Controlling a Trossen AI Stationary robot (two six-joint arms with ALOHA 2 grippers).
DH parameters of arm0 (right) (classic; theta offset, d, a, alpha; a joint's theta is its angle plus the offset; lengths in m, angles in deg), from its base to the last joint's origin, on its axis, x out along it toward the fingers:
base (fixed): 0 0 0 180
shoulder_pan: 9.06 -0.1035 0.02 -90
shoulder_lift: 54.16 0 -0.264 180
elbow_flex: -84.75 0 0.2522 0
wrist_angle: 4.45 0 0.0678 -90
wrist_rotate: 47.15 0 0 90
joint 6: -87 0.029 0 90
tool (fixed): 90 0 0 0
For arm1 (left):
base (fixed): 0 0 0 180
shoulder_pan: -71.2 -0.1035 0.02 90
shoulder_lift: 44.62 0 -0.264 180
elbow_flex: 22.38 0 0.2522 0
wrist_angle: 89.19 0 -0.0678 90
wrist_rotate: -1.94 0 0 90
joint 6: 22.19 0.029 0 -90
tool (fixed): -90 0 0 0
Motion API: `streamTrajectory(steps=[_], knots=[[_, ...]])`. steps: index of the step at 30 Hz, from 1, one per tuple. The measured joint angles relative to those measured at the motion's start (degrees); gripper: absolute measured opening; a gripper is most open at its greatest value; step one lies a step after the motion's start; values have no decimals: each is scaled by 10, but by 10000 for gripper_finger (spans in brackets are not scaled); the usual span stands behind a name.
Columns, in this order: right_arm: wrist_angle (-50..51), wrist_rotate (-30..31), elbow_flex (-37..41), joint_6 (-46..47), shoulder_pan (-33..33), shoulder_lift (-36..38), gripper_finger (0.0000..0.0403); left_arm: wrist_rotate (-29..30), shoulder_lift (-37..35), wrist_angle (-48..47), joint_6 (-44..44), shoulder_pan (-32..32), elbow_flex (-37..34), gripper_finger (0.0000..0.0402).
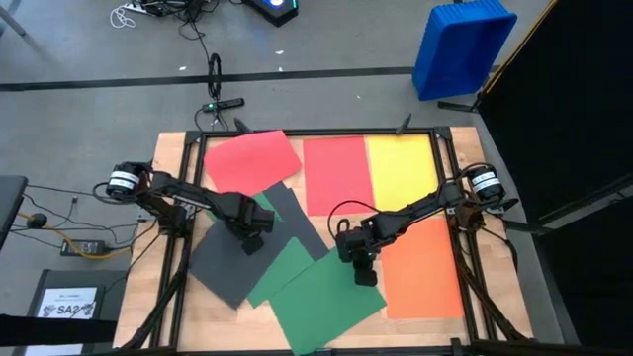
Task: Organize paper
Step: Move the green colored paper to the bottom center of the table
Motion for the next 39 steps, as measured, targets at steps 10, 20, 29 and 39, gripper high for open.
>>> streamTrajectory(steps=[10,20,29,39], knots=[[11,0,0,-39,16,0,0,67,-24,-118,0,1,100,0],[59,46,-40,-70,32,-3,0,72,-17,83,62,24,134,0],[152,94,-151,-91,24,-6,1,62,45,151,130,25,121,0],[141,58,-169,-40,-46,-10,0,46,110,176,197,19,121,0]])
